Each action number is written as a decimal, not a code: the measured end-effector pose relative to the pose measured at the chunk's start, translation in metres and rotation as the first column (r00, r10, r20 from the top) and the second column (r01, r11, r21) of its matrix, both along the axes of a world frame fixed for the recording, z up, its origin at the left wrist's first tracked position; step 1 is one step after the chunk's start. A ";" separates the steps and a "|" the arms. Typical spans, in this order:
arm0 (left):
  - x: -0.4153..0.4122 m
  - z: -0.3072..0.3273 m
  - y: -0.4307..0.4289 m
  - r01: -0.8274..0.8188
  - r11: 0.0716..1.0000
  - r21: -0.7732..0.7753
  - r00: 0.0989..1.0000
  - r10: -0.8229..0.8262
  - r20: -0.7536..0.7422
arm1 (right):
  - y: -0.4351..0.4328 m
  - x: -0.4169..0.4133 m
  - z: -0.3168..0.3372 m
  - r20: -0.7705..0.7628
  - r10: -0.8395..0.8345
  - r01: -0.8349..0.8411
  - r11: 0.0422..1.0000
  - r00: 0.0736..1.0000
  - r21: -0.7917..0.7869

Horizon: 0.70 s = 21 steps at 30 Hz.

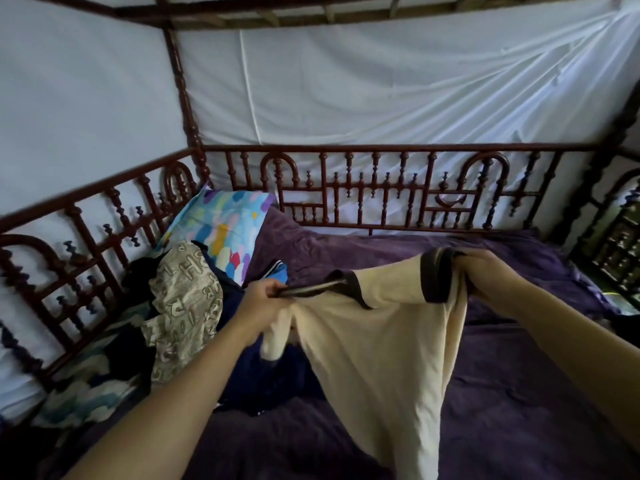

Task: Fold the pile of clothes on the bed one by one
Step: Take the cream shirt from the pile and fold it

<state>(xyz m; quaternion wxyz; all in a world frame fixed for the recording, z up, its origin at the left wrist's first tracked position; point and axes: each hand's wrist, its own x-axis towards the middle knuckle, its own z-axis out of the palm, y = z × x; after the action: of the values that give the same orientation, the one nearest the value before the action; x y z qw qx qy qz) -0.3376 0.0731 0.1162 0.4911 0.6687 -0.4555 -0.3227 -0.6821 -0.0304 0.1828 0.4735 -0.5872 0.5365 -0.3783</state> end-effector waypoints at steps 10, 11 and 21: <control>-0.041 0.115 -0.011 0.381 0.907 -0.178 0.841 -0.260 0.475 | 0.026 0.016 -0.058 -0.253 0.384 -0.359 0.923 0.888 0.141; -0.043 0.121 -0.011 0.393 0.901 -0.186 0.832 -0.262 0.489 | 0.035 0.037 -0.051 -0.088 0.433 -0.420 0.898 0.897 0.129; 0.056 0.124 -0.008 0.239 0.971 -0.027 0.562 -0.115 0.819 | 0.043 0.149 -0.068 -0.660 0.078 -0.349 0.891 0.748 -0.290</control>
<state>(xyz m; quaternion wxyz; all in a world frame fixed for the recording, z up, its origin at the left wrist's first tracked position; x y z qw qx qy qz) -0.2819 0.0654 0.2399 0.2375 0.6579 -0.7147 0.0026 -0.5333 0.0126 0.1148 0.1779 -0.8213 0.5033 -0.2012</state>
